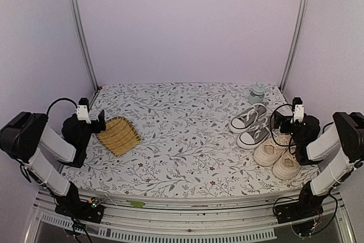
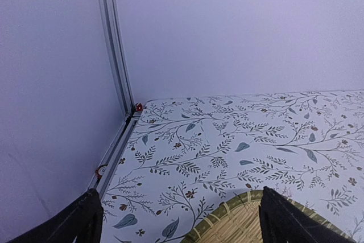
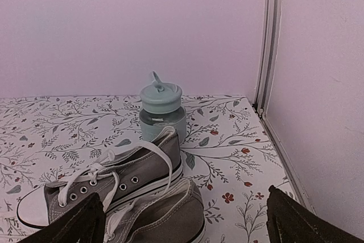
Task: Tie the shoes
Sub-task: Pick up the shoe from the center of the board.
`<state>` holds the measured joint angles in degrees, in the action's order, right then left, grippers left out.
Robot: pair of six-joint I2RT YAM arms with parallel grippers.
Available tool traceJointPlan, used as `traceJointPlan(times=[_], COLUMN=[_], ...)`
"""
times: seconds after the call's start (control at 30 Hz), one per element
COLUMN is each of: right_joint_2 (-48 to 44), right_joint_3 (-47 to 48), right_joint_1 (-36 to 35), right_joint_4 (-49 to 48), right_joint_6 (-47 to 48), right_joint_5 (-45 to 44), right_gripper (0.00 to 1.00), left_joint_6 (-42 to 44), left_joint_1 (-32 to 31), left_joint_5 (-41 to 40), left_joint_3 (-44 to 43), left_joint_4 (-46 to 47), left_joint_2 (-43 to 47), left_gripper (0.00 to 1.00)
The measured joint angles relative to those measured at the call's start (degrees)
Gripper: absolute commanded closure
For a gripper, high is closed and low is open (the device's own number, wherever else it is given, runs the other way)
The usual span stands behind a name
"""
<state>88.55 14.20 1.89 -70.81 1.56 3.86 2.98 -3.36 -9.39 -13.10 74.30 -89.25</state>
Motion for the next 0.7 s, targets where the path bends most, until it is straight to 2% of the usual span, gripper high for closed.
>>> traceJointPlan(times=[0.4, 0.47, 0.53, 0.6, 0.7], right_joint_2=[-0.52, -3.23, -6.64, -10.03, -12.39], right_joint_3=[0.20, 2.36, 7.32, 14.80, 25.46], right_joint_1=[0.00, 0.00, 0.00, 0.04, 0.04], right_joint_4=[1.05, 7.13, 15.45, 23.65, 32.48], right_joint_6=[0.02, 0.07, -0.22, -1.60, -6.21], right_joint_5=[0.76, 1.07, 1.55, 2.97, 5.97], right_gripper=[0.01, 0.01, 0.03, 0.09, 0.20], left_joint_6=[-0.15, -0.17, -0.20, -0.66, -2.45], left_joint_1=[1.09, 1.73, 1.22, 0.00, -2.62], left_joint_5=[2.25, 3.04, 2.03, -0.57, -4.24], left_joint_3=[-0.26, -0.57, -1.90, -4.90, -14.45], left_joint_4=[-0.26, -1.31, -7.30, -13.75, -25.66], left_joint_2=[0.00, 0.61, 4.22, 9.22, 16.90], left_gripper=[0.04, 0.04, 0.04, 0.04, 0.04])
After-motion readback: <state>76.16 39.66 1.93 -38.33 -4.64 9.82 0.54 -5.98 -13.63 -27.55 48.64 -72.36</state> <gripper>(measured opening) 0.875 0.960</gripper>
